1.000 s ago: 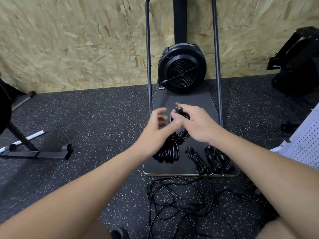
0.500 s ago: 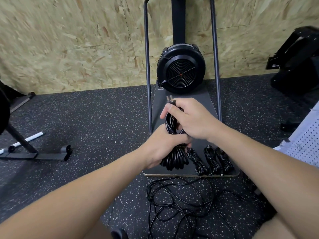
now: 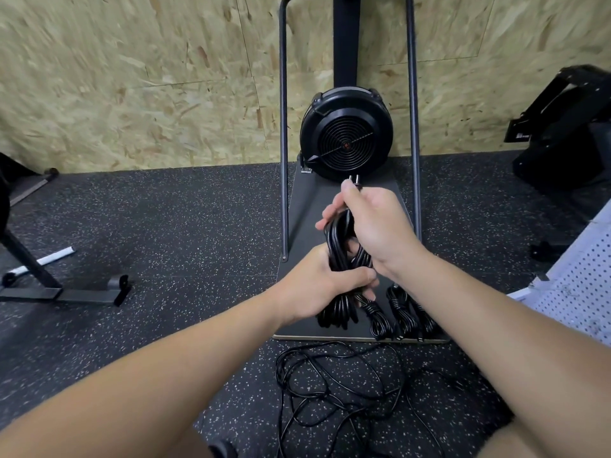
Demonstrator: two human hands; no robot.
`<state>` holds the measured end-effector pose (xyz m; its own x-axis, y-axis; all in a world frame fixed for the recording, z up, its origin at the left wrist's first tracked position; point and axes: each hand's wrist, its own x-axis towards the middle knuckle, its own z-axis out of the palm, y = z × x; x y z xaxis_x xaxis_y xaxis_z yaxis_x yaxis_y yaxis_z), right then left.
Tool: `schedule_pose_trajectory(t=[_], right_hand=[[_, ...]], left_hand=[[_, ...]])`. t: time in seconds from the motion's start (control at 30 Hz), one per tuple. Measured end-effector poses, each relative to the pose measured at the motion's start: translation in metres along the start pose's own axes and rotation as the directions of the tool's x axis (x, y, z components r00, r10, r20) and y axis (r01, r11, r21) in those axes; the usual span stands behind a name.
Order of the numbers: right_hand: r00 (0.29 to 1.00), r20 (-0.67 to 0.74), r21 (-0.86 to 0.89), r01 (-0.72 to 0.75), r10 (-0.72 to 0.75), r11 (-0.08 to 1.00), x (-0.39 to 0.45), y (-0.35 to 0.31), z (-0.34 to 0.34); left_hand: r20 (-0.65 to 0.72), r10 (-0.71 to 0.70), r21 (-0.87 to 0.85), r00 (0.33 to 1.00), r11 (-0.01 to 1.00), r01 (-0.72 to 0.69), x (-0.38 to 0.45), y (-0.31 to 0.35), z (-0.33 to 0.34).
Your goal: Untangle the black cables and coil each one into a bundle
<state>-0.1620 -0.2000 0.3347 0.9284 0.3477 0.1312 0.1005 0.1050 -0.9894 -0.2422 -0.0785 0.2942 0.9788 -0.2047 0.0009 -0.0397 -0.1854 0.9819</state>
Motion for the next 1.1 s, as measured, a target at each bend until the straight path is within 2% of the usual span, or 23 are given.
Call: schedule_pose_trajectory(t=[0.07,0.17,0.23,0.33,0.4,0.5,0.57,0.63,0.73,0.83,1.0,1.1], right_hand=[[1.0,0.004,0.007,-0.029,0.029,1.0,0.004,0.004,-0.001],[0.986,0.165,-0.222,0.056,-0.019,0.973,0.008,-0.003,-0.009],[0.978,0.204,-0.265,0.087,-0.032,0.96,0.011,-0.008,-0.018],[0.985,0.173,-0.189,0.047,-0.014,0.981,0.023,-0.004,-0.038],[0.988,0.152,-0.21,0.005,0.028,0.978,0.032,0.007,-0.049],[0.968,0.104,-0.179,-0.207,0.227,0.962,0.036,0.019,-0.061],[0.914,0.12,-0.145,-0.369,0.387,0.918,0.027,0.029,-0.062],[0.87,0.131,-0.136,-0.459,0.475,0.878,0.016,0.052,-0.057],[0.872,0.12,-0.095,-0.465,0.474,0.88,0.013,0.098,-0.05],[0.868,0.051,-0.093,-0.489,0.494,0.868,0.023,0.135,-0.061],[0.855,-0.123,-0.279,-0.518,0.505,0.809,0.039,0.212,-0.082],[0.834,-0.146,-0.339,-0.548,0.533,0.765,0.049,0.265,-0.08]], left_hand=[[-0.014,-0.009,0.002,1.0,1.0,0.009,0.0,-0.003,0.001],[-0.111,0.008,0.015,0.994,1.0,-0.007,-0.001,-0.014,0.009],[-0.19,0.0,0.017,0.982,1.0,0.004,-0.001,-0.021,0.012],[-0.236,-0.067,-0.207,0.969,0.978,0.017,-0.001,-0.024,0.013],[-0.232,-0.072,-0.263,0.97,0.965,0.009,0.002,-0.023,0.011],[-0.294,-0.123,-0.284,0.948,0.958,0.037,0.016,-0.029,0.007],[-0.321,-0.205,-0.387,0.925,0.92,0.07,0.03,-0.036,0.003],[-0.32,-0.284,-0.477,0.904,0.873,0.105,0.045,-0.046,-0.005],[-0.256,-0.373,-0.527,0.892,0.827,0.194,0.068,-0.069,-0.018],[-0.208,-0.419,-0.525,0.884,0.81,0.26,0.09,-0.108,-0.014],[-0.238,-0.488,-0.5,0.84,0.803,0.325,0.117,-0.19,0.019],[-0.28,-0.545,-0.504,0.79,0.784,0.362,0.128,-0.248,0.03]])
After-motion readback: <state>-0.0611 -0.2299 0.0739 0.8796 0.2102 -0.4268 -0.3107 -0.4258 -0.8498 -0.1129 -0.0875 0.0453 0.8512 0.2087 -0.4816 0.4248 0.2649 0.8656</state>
